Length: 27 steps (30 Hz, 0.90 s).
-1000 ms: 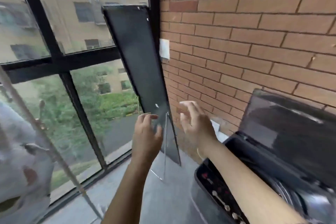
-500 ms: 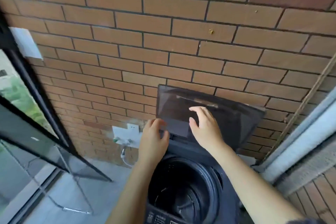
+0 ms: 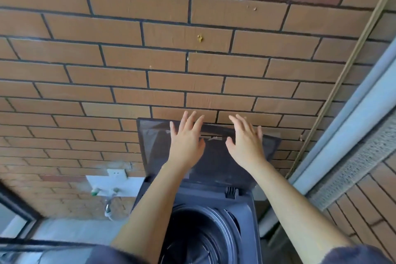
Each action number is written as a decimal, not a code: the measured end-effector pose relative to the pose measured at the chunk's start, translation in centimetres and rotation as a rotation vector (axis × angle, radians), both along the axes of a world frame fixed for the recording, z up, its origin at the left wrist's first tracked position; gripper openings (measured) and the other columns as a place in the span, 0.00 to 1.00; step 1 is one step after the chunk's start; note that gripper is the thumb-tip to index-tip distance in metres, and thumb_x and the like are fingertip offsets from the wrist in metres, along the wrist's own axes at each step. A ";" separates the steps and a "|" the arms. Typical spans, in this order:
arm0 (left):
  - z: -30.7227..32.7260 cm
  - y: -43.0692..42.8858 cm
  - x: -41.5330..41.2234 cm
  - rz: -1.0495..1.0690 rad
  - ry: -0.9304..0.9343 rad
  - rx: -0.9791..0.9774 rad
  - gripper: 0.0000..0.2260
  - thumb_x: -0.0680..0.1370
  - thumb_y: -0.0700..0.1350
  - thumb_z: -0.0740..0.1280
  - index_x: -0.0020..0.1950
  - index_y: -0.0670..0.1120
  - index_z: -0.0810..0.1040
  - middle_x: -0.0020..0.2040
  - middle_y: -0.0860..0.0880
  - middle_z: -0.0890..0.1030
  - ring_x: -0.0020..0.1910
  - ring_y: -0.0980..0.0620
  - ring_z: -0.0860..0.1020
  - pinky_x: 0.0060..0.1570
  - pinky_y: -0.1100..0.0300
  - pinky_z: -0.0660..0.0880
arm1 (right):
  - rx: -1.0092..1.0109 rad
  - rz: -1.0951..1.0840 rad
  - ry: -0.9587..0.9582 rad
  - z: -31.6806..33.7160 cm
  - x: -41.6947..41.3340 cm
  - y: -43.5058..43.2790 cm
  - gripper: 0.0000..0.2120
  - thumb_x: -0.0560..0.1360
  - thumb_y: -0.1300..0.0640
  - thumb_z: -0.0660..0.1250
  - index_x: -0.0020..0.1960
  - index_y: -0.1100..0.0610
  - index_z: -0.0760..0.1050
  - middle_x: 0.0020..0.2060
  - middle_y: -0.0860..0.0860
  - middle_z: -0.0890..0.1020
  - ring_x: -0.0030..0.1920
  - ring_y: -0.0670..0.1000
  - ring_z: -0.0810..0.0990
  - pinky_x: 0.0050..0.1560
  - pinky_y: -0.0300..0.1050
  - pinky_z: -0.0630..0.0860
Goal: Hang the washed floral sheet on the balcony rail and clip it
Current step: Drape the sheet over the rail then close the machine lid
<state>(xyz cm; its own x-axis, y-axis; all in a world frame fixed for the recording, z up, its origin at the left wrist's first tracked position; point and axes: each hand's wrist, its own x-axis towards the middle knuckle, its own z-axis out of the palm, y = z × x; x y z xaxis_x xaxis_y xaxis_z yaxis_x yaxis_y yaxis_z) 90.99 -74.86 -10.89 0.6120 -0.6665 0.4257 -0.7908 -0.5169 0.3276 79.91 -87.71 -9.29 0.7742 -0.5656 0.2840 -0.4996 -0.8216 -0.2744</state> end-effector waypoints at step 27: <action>-5.0 5.3 -8.4 0.215 -0.174 -0.161 0.10 0.72 0.49 0.68 0.53 0.54 0.82 0.51 0.57 0.82 0.53 0.54 0.74 0.61 0.39 0.58 | 0.405 0.534 0.472 0.4 -5.8 0.6 0.20 0.79 0.49 0.60 0.69 0.54 0.69 0.65 0.53 0.75 0.63 0.57 0.74 0.63 0.53 0.70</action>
<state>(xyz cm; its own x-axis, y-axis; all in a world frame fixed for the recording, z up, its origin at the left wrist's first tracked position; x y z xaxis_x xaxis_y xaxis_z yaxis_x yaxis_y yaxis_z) 82.60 -69.61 -15.89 0.6402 -0.4452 0.6261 -0.7204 -0.6309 0.2881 74.12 -87.12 -8.94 0.9550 -0.0758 -0.2866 -0.2065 -0.8639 -0.4595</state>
